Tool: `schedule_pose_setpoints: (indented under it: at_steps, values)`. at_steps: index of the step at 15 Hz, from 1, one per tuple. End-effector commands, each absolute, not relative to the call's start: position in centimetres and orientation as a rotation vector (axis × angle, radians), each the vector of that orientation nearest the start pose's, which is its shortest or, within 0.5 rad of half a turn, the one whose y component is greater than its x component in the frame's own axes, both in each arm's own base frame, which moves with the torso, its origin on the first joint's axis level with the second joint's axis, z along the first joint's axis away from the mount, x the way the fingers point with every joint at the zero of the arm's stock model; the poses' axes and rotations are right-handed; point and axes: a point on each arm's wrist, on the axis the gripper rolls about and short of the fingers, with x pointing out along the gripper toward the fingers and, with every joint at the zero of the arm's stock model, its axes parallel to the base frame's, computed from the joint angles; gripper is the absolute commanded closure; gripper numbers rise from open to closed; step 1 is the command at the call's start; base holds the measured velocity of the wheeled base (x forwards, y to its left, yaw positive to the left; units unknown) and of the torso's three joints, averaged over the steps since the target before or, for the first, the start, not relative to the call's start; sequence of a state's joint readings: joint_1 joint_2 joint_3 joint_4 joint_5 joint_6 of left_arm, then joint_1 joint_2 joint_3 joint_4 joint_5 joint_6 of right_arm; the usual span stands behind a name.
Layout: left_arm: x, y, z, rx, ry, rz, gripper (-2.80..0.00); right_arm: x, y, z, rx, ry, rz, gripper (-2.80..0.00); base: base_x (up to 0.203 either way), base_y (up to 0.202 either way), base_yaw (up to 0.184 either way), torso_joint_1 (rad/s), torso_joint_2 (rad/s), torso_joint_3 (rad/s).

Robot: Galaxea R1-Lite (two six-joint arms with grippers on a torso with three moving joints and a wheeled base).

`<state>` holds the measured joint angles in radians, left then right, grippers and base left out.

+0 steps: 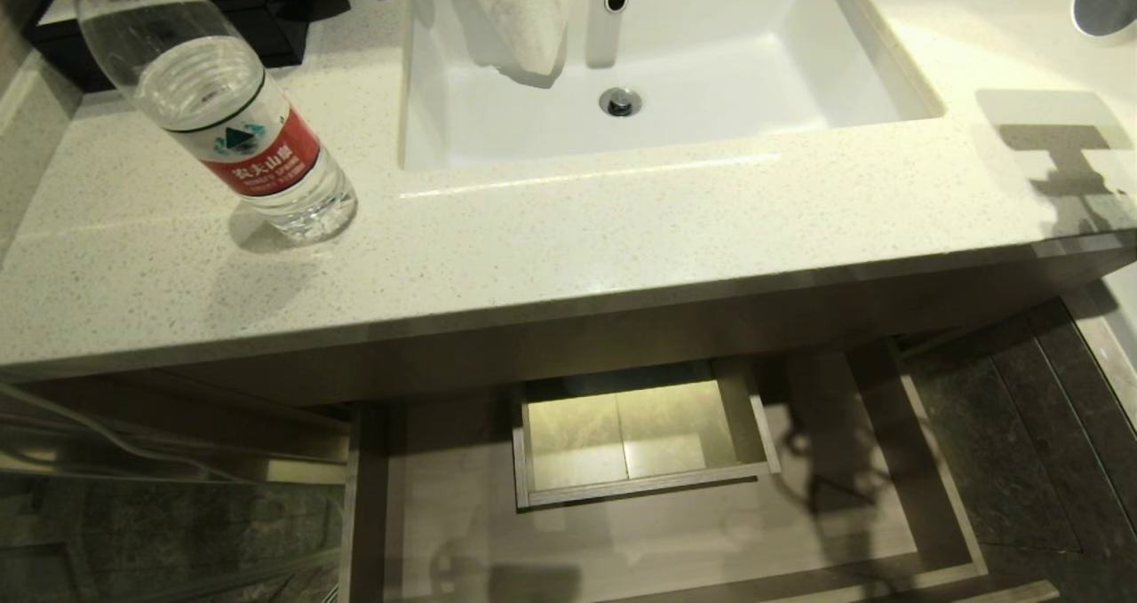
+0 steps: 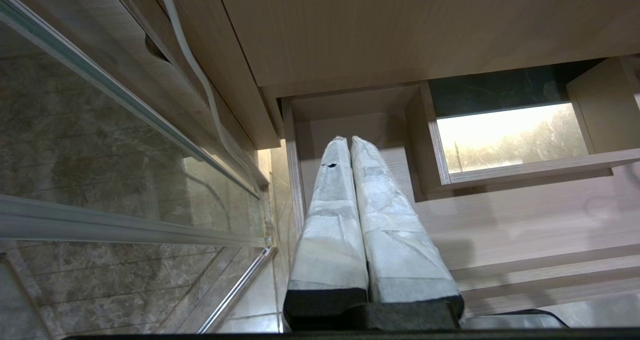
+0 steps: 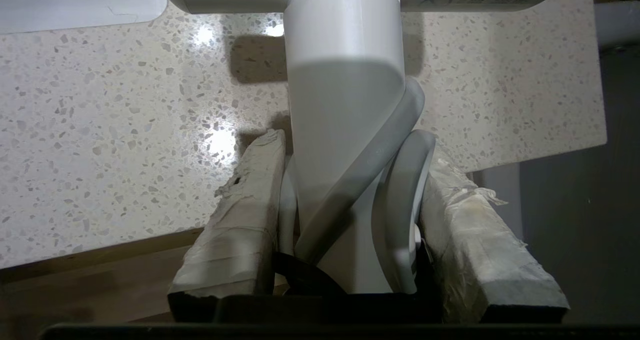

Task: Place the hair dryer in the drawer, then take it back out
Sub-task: Put it into the drawer

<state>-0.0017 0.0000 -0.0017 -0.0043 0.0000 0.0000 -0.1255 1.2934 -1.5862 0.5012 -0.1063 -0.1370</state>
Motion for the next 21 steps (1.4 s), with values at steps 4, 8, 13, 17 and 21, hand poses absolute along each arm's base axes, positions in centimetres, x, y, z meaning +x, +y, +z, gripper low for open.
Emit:
schedule_pose_setpoints:
  at_steps: [4,8,13,17,21]
  values:
    - [-2.3,0.0,7.6,0.000,-0.005,-0.002,0.00,14.3,-2.2,39.1,-0.143,0.223,-0.297,0.00,0.000,0.000,0.000,0.000,0.00,0.000]
    - [-2.3,0.0,7.6,0.000,-0.006,-0.002,0.00,13.9,-2.2,39.2,-0.145,0.205,-0.299,0.00,0.000,0.000,0.000,-0.095,0.04,-0.067]
    - [-2.3,0.0,7.6,0.000,-0.006,-0.002,0.00,13.0,-2.0,39.3,-0.153,0.198,-0.296,0.00,0.000,0.000,0.000,-0.310,0.09,-0.213]
    - [-2.3,0.0,7.6,0.000,-0.005,-0.002,0.00,12.3,-2.0,39.0,-0.159,0.191,-0.300,0.00,0.000,0.000,0.000,-0.310,0.05,-0.258]
    - [-2.3,0.0,7.6,0.000,-0.005,-0.002,0.00,12.3,-2.0,39.1,-0.158,0.182,-0.302,0.00,0.000,0.000,0.000,-0.280,0.00,-0.286]
